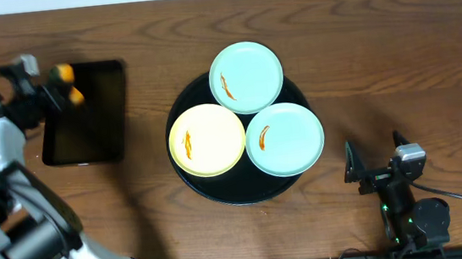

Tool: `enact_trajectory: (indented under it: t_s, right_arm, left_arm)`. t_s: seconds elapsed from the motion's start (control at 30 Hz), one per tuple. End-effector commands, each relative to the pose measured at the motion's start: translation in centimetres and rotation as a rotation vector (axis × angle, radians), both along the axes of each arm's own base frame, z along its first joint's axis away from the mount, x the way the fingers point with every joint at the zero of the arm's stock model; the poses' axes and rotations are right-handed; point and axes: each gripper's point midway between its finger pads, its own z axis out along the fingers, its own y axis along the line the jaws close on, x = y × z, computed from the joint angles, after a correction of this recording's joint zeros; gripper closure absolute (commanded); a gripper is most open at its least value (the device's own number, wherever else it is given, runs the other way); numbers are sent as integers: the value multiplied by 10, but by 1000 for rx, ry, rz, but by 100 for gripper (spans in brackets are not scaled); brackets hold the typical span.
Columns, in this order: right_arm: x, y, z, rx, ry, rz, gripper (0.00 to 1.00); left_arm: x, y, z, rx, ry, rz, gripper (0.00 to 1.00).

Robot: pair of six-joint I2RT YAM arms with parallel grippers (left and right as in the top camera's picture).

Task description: Clean dirty plates on tray and stack at the side

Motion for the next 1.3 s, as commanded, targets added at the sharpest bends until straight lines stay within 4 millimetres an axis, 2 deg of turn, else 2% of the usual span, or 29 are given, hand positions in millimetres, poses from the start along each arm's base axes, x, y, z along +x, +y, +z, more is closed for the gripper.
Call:
enact_trajectory:
  t_s: [0.0,0.07,0.13,0.17,0.23,0.27,0.33,0.43,0.47,0.57,0.63,0.7,0.77,0.87,0.97,1.03,1.07,1.13,1.23,1.27]
  right_arm:
    - [0,-1,-2,14,7,-3,1]
    - [0,-1,-2,14,7,-2,1]
    - [0,-1,-2,14,7,-2,1]
    - [0,-1,-2,14,7,-2,1]
    - [0,-1,-2,14,7,-2,1]
    - [0,-1,-2,14,7,-2,1]
    - [0,-1,-2,14,7,-3,1]
    - [0,-1,-2,14,7,-2,1]
    - [0,-1,-2,14,7,-3,1]
    - [0,-1,-2,14,7,-3,1]
    - [0,-1,-2,14,7,-2,1]
    - [0,-1,-2,14,7,-3,1]
    - [0,-1,-2,14,7,-2,1]
    - [0,-1,-2,14,7,-3,1]
    - [0,-1,-2,14,7,-3,1]
    - [0,-1,-2,14,7,-2,1]
    - [0,-1,-2,14,7,-3,1]
    - [0,-1,-2,14,7,-3,1]
    - [0,-1,-2,14,7,-3,1]
    - [0,-1,-2,14,7,-3,1]
  left_arm:
    - [-5,-9,141,130,-319,-30,93]
    - [-14,-15,180,199,-413,-32,92]
    - [-21,-16,200,244,-452,-11,93]
    - [-23,-15,203,259,-450,9,92]
    - [-21,-9,191,267,-400,49,93]
    - [-20,-6,179,269,-362,61,93]
    - [-17,-2,139,265,-255,65,93]
    - [-10,-10,63,186,-84,23,93]
    - [-8,-15,31,141,-11,6,93]
    - [-7,-22,-25,60,124,-18,93]
    - [-9,-23,-33,46,147,-18,93]
    - [-8,-18,-20,59,122,-9,92]
    - [-5,-14,9,94,62,1,93]
    - [-6,-12,75,185,-89,16,93]
    - [-15,-21,144,288,-261,20,93]
    - [-20,-29,169,335,-328,10,93]
    - [-21,-32,173,354,-341,-1,93]
    - [-20,-33,166,357,-329,-12,93]
    - [-12,-23,117,325,-219,4,93]
    - [-9,-14,85,316,-143,30,92]
